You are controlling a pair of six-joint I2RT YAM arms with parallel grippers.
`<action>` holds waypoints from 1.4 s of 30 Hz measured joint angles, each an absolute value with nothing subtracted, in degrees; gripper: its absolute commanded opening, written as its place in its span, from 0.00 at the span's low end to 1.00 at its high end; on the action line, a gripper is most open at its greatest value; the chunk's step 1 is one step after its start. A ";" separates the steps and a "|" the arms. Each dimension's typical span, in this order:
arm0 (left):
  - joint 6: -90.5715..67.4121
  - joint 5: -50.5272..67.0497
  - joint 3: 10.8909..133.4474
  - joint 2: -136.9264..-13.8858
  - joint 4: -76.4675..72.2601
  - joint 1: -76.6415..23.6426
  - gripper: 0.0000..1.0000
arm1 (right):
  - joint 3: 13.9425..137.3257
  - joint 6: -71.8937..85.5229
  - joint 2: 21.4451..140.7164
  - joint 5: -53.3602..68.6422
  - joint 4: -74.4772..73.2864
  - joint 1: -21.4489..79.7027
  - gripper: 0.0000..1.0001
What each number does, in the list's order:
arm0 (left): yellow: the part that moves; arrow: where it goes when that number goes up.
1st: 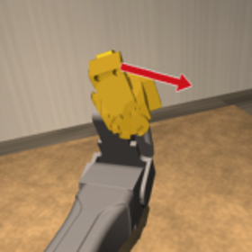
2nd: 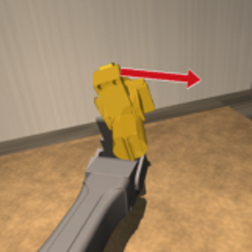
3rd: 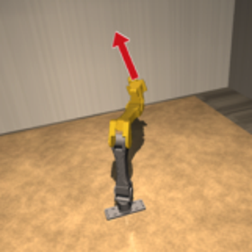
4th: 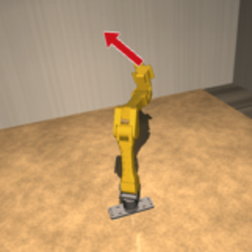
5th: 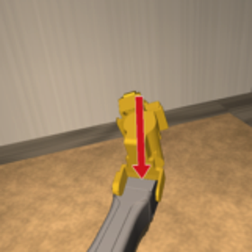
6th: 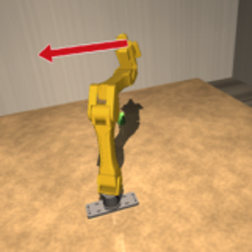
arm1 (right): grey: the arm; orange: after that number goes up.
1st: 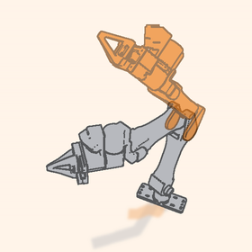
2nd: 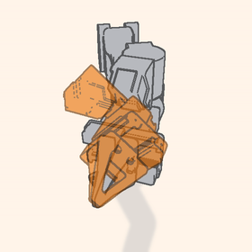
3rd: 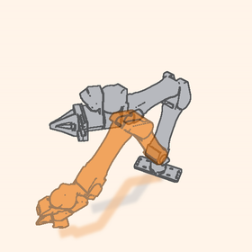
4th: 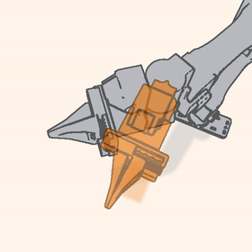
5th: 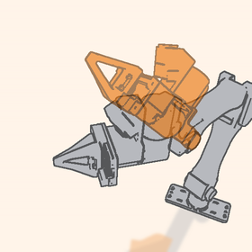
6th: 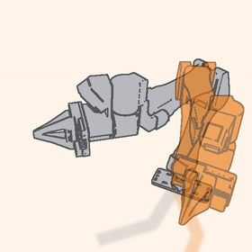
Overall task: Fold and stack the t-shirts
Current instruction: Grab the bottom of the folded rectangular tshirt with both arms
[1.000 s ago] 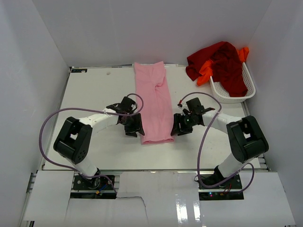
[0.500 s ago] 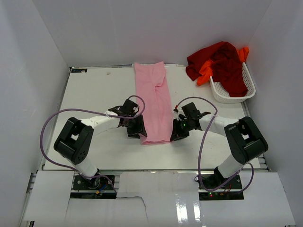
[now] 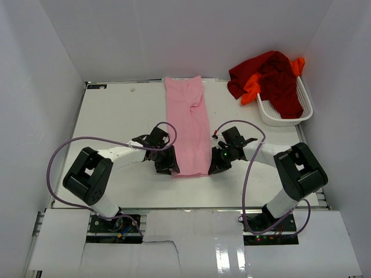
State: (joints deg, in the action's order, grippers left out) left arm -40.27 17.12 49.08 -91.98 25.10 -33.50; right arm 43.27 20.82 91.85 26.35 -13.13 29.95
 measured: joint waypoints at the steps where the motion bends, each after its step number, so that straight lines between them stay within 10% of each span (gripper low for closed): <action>1: -40.47 17.12 48.49 -91.35 25.17 -33.58 0.56 | 43.24 20.84 91.85 26.35 -13.10 30.06 0.08; 42: -44.77 15.46 39.27 -84.60 17.85 -34.26 0.49 | 43.22 21.67 92.27 26.76 -12.21 31.44 0.08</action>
